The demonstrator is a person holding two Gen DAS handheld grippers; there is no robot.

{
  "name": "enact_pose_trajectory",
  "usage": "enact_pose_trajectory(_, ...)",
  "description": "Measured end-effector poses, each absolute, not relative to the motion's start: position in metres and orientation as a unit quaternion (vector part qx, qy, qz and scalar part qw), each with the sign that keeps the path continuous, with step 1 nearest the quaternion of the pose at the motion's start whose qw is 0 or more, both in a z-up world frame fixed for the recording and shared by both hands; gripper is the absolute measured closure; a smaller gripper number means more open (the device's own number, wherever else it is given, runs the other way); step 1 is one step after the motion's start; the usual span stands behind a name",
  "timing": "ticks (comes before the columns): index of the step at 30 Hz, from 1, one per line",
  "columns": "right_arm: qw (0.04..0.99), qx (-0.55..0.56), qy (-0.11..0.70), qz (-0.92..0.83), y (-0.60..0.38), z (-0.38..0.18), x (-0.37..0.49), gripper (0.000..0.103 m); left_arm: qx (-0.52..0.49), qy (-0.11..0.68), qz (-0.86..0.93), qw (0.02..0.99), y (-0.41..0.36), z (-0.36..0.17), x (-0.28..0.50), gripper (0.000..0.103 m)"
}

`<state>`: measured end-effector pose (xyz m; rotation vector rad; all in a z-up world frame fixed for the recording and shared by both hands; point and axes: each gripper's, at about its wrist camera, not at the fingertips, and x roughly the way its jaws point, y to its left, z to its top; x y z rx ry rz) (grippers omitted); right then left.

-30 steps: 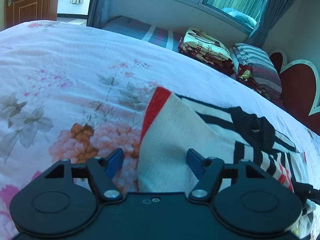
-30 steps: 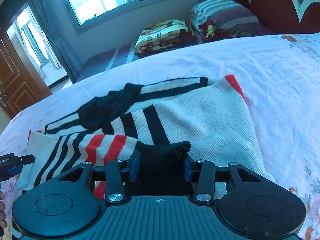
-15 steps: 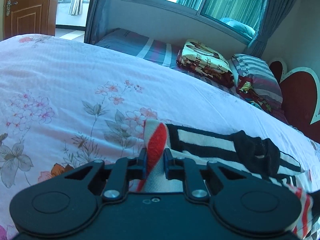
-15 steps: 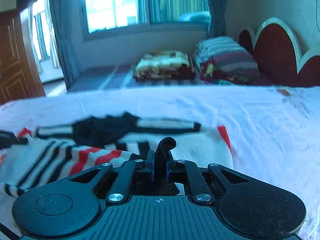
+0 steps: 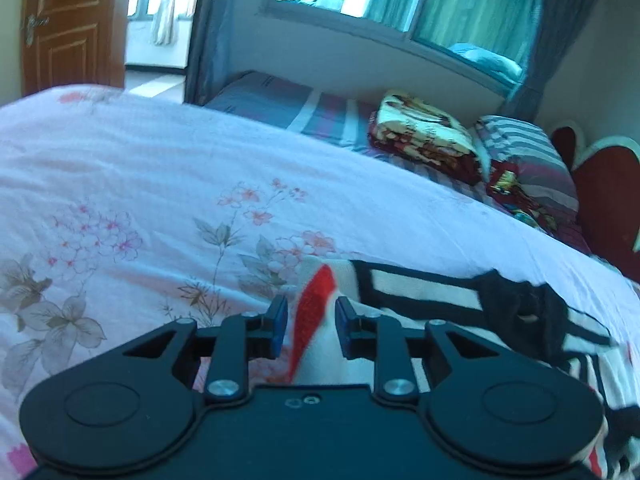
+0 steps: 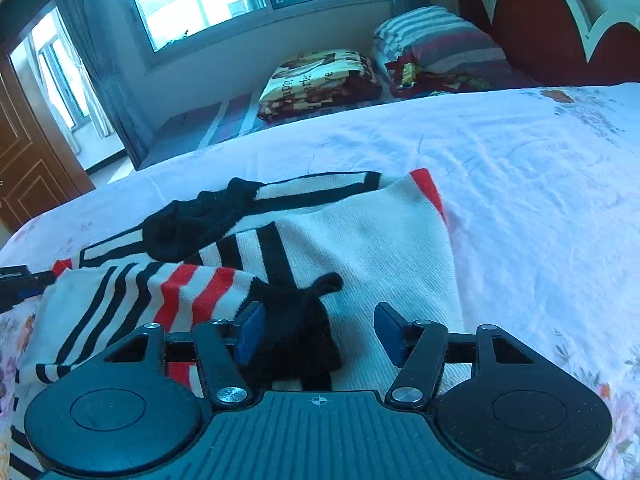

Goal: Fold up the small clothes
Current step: 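Open both grippers, releasing the folded sleeve and side edge, then move both grippers to the black hem band of the sweater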

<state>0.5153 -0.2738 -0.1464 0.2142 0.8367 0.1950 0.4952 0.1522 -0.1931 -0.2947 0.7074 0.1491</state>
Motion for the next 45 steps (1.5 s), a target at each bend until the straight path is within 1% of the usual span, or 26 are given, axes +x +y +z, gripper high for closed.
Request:
enact_pose_trajectory(1,0.902,0.106,0.407,0.098,-0.273,-0.147,0.513,0.056,-0.134,0.340,0.068,0.928,0.148,-0.189,0.487,0.079)
enact_pose_trajectory(2,0.900,0.102,0.412,0.102,-0.270,-0.149,0.510,0.061,-0.129,0.337,0.062,0.931,0.144,-0.186,0.478,0.079)
enact_pose_trajectory(4,0.897,0.088,0.419,0.107,-0.264,-0.154,0.508,0.061,-0.130,0.337,0.047,0.931,0.136,-0.183,0.460,0.076)
enact_pose_trajectory(7,0.897,0.083,0.423,0.103,-0.259,-0.161,0.507,0.061,-0.109,0.348,0.030,0.931,0.122,-0.190,0.441,0.076)
enact_pose_trajectory(10,0.892,0.104,0.423,0.117,-0.258,-0.159,0.509,0.083,-0.105,0.370,0.026,0.923,0.117,-0.206,0.435,0.076)
enact_pose_trajectory(17,0.904,0.037,0.417,0.086,-0.255,-0.163,0.501,0.086,-0.093,0.366,0.039,0.925,0.112,-0.213,0.431,0.075)
enact_pose_trajectory(19,0.903,0.044,0.419,0.088,-0.260,-0.166,0.501,0.086,-0.087,0.366,0.038,0.926,0.111,-0.214,0.430,0.075)
enact_pose_trajectory(21,0.904,0.045,0.416,0.084,-0.261,-0.157,0.501,0.086,-0.082,0.368,0.040,0.925,0.110,-0.213,0.430,0.075)
enact_pose_trajectory(26,0.922,0.061,0.370,0.094,-0.262,-0.128,0.494,0.086,-0.093,0.376,0.047,0.921,0.108,-0.204,0.429,0.075)
enact_pose_trajectory(28,0.923,0.055,0.366,0.102,-0.254,-0.123,0.499,0.086,-0.097,0.373,0.046,0.922,0.106,-0.199,0.425,0.075)
enact_pose_trajectory(29,0.922,0.053,0.367,0.110,-0.248,-0.122,0.502,0.086,-0.099,0.371,0.044,0.922,0.104,-0.197,0.423,0.073)
enact_pose_trajectory(32,0.921,0.046,0.368,0.120,-0.233,-0.127,0.510,0.086,-0.094,0.367,0.035,0.925,0.095,-0.191,0.417,0.072)
enact_pose_trajectory(34,0.919,0.039,0.373,0.126,-0.225,-0.133,0.515,0.086,-0.089,0.367,0.030,0.925,0.089,-0.190,0.413,0.070)
enact_pose_trajectory(35,0.918,0.031,0.375,0.125,-0.222,-0.138,0.518,0.086,-0.086,0.370,0.029,0.925,0.088,-0.192,0.412,0.067)
enact_pose_trajectory(39,0.910,-0.012,0.400,0.107,-0.221,-0.164,0.530,0.086,-0.070,0.379,0.037,0.922,0.092,-0.210,0.410,0.065)
enact_pose_trajectory(40,0.912,-0.017,0.394,0.111,-0.225,-0.170,0.530,0.086,-0.065,0.374,0.036,0.924,0.092,-0.212,0.408,0.064)
enact_pose_trajectory(45,0.910,-0.010,0.401,0.105,-0.237,-0.165,0.528,0.086,-0.073,0.380,0.039,0.921,0.095,-0.210,0.411,0.065)
